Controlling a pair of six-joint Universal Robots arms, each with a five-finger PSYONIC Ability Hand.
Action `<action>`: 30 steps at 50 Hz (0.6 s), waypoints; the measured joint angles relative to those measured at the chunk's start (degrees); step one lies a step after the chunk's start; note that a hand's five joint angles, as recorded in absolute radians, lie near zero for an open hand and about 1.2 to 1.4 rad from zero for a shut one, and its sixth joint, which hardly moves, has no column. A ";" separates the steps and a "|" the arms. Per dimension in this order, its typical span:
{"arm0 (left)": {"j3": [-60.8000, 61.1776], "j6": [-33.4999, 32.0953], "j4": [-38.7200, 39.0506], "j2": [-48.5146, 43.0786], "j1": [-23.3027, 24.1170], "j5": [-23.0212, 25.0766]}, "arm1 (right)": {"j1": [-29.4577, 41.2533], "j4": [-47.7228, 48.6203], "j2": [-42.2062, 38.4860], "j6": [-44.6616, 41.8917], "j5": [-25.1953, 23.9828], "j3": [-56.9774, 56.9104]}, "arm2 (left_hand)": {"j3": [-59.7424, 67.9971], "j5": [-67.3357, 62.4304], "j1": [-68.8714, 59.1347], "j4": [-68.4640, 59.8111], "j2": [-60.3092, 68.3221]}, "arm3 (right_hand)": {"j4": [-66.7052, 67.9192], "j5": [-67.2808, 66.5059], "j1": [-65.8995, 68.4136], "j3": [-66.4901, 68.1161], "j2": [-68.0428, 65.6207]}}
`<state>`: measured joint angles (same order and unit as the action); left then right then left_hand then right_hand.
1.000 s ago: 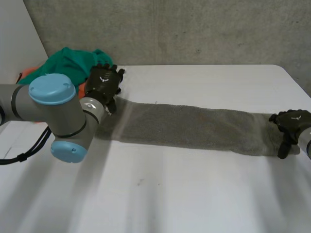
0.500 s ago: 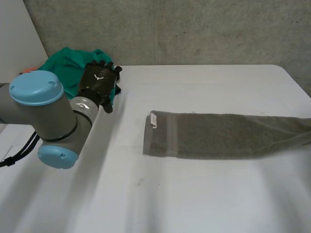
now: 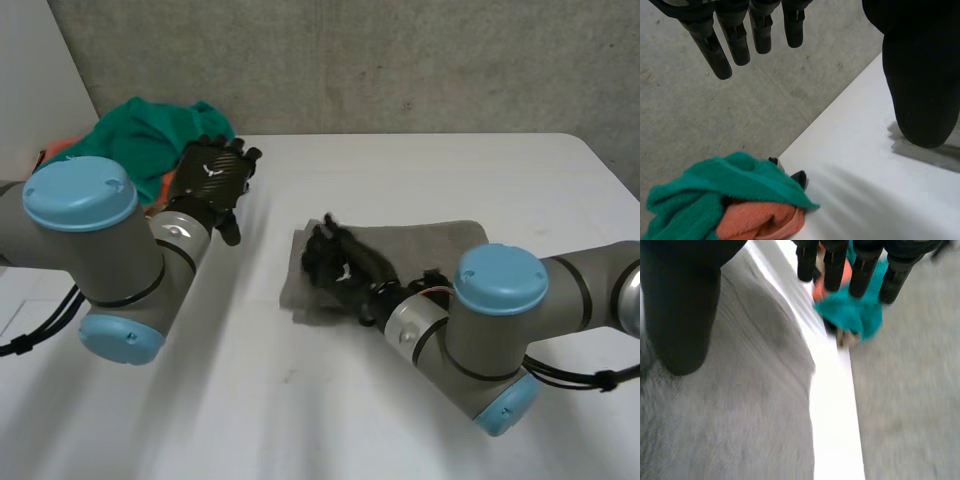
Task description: Fold the laundry.
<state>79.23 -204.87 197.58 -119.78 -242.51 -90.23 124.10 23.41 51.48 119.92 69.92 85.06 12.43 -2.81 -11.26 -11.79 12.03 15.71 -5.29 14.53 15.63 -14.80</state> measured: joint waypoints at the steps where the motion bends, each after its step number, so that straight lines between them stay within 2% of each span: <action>1: -0.22 0.02 0.00 -0.04 0.33 0.01 | -0.67 -0.82 1.37 2.47 3.06 0.39 | 0.00 0.00 0.00 0.00 0.00 | -2.90 2.53 -1.82 -3.18 2.49; 3: -0.70 0.04 0.00 -0.14 0.94 0.02 | -2.04 -1.72 3.30 5.75 5.54 1.01 | 0.00 0.00 0.00 0.00 0.00 | -3.42 2.57 -1.83 -3.56 2.64; 5: -1.59 0.04 0.02 -0.30 2.01 0.06 | -5.90 -4.09 7.66 13.52 8.46 2.70 | 0.00 0.00 0.00 0.00 0.00 | -3.42 2.56 -1.83 -3.56 2.64; 7: -1.96 0.04 0.04 -0.36 2.46 0.05 | -7.73 -5.42 9.37 17.10 9.06 3.47 | 0.00 0.00 0.00 0.00 0.00 | -3.42 2.57 -1.83 -3.56 2.64; 10: -2.86 0.03 0.07 -0.51 3.87 0.02 | -13.22 -10.69 12.68 27.06 8.94 5.90 | 0.00 0.00 0.00 0.00 0.00 | -3.42 2.57 -1.83 -3.56 2.64; 13: -3.07 0.05 0.08 -0.60 4.64 0.00 | -16.38 -14.27 12.63 30.34 8.52 7.17 | 0.00 0.00 0.00 0.00 0.00 | -1.91 1.06 -0.34 -1.51 0.64; 14: -3.07 0.06 0.09 -0.63 4.87 -0.01 | -17.62 -15.45 12.28 30.72 8.52 7.50 | 0.00 0.00 0.00 0.00 0.00 | 4.53 -4.29 5.33 4.48 -5.40; 15: -3.02 0.07 0.09 -0.66 5.18 -0.02 | -19.20 -16.72 11.62 30.56 8.69 7.86 | 0.00 0.00 0.00 0.00 0.00 | 15.90 -16.90 18.26 15.95 -18.31; 18: -2.72 0.08 0.05 -0.72 5.59 -0.06 | -22.67 -17.66 10.05 28.05 10.20 8.06 | 0.00 0.00 0.00 0.00 0.00 | 44.33 -43.74 46.08 44.39 -46.46; 19: -2.62 0.08 0.03 -0.72 5.64 -0.07 | -23.42 -17.24 9.75 27.13 10.92 8.01 | 0.00 0.00 0.00 0.00 0.00 | 48.12 -48.00 49.43 48.21 -50.55; 22: -2.24 0.08 -0.03 -0.71 5.69 -0.10 | -24.89 -13.72 9.50 23.85 13.82 7.52 | 0.00 0.00 0.00 0.00 0.00 | 52.53 -50.29 49.66 52.36 -53.09; 26: -1.75 0.05 -0.19 -0.32 5.49 -0.25 | -20.91 -5.15 12.45 20.51 16.37 6.34 | 0.00 0.00 0.00 0.00 0.00 | 52.83 -50.74 49.66 52.49 -53.09; 28: -1.67 0.04 -0.29 -0.07 5.36 -0.31 | -18.24 -2.66 13.67 20.09 15.61 6.03 | 0.00 0.00 0.00 0.00 0.00 | 52.84 -50.74 49.66 52.49 -53.09; 30: -1.60 0.05 -0.46 0.37 5.13 -0.42 | -13.12 0.72 14.97 19.88 12.58 5.75 | 0.00 0.00 0.00 0.00 0.00 | 52.85 -51.00 49.66 52.49 -53.09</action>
<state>77.64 -204.82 197.12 -119.41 -237.38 -90.65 110.98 24.13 66.45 139.80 82.50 90.81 12.43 -2.81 -11.26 -11.79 12.03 68.56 -56.29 64.20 68.12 -67.89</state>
